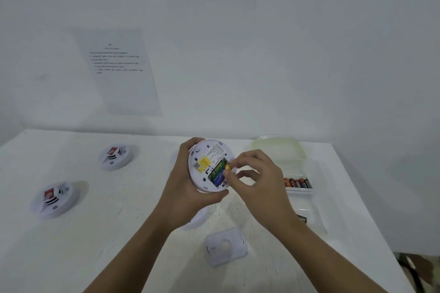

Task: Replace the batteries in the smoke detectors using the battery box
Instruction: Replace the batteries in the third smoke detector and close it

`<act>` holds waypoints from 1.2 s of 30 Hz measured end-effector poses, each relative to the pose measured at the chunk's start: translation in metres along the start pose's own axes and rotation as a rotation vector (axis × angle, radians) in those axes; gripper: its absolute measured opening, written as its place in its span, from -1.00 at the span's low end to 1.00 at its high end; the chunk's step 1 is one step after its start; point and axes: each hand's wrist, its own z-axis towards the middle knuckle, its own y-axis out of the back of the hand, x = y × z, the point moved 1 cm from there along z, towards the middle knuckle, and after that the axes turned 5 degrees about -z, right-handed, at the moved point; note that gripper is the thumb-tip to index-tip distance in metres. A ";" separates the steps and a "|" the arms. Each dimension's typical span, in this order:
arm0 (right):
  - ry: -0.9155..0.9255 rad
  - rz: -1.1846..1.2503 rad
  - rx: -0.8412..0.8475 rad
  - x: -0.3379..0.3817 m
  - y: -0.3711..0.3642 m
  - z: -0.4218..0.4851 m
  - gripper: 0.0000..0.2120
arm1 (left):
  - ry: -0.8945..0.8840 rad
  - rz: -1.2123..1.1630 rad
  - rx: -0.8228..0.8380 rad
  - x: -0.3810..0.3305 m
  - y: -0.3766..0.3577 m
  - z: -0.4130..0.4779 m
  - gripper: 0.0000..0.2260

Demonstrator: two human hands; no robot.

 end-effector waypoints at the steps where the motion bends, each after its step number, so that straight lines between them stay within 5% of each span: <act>1: -0.016 0.019 0.002 -0.001 0.000 0.002 -0.93 | 0.001 0.008 0.005 0.000 -0.001 0.001 -0.20; 17: -0.162 -0.012 0.085 -0.015 -0.005 0.010 -0.87 | 0.026 0.094 0.032 0.007 -0.006 0.005 -0.28; 36: 0.037 -0.017 0.047 -0.015 0.043 0.010 -0.91 | 0.016 -0.001 0.090 0.001 -0.027 0.005 -0.24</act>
